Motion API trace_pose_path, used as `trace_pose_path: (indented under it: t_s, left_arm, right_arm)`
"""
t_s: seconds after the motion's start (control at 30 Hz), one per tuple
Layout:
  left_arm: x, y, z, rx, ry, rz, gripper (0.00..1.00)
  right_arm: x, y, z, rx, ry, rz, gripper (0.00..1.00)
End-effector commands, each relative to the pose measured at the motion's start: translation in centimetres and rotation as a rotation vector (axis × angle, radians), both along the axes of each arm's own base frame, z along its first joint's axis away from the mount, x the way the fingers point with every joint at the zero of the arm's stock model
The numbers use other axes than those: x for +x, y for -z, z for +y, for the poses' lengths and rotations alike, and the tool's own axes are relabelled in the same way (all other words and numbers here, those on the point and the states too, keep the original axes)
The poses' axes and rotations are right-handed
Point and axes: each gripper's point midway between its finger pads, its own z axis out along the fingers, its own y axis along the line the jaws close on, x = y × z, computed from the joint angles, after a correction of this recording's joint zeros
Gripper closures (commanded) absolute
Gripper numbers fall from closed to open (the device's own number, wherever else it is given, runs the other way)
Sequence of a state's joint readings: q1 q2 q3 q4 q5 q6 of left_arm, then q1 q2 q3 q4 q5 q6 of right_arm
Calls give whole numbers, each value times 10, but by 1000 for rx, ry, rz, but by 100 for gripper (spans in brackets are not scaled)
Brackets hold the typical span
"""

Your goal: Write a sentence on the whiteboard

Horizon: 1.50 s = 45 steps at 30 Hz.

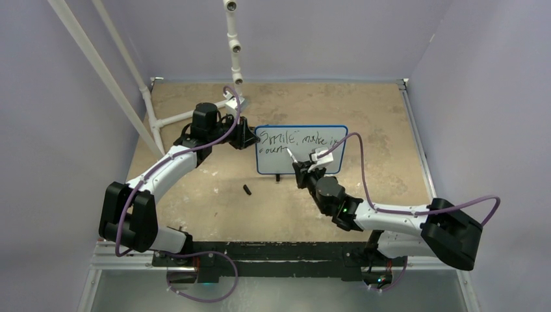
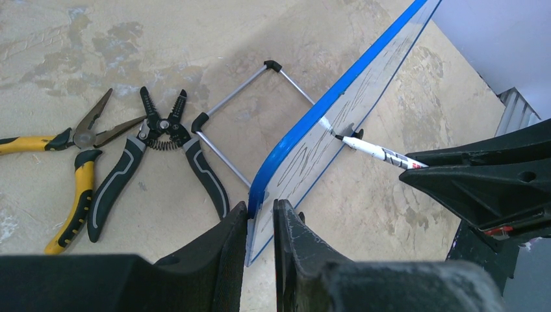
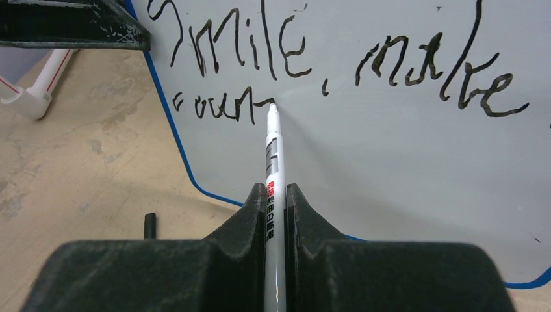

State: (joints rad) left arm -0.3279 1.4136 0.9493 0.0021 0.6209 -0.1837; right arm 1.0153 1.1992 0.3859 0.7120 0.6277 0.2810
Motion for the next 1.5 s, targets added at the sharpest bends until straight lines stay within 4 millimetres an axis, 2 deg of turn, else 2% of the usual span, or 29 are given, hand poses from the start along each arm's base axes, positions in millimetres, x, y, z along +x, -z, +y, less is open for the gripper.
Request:
trace_pose_path:
  t_s: [0.0, 0.17, 0.37, 0.53, 0.93, 1.3, 1.47]
  left_arm:
    - [-4, -7, -6, -25, 28, -21, 80]
    - [-4, -7, -6, -25, 27, -21, 80]
    - [-4, -7, -6, -23, 26, -22, 80]
    - [-4, -7, -5, -23, 24, -23, 80]
    - [-4, -7, -6, -24, 27, -22, 80]
    - [-4, -8, -6, -24, 27, -24, 80]
    - [-5, -8, -6, -25, 28, -22, 80]
  right_arm:
    - [3, -4, -15, 20, 80, 2, 100]
    - [4, -12, -11, 25, 57, -32, 100]
    - [-1, -36, 1, 61, -28, -103, 100]
    - [2, -40, 6, 59, -30, -103, 100]
    - [8, -18, 3, 24, 31, -30, 100]
    - [-3, 10, 1, 15, 4, 68, 100]
    - [-5, 16, 0, 12, 3, 88, 100]
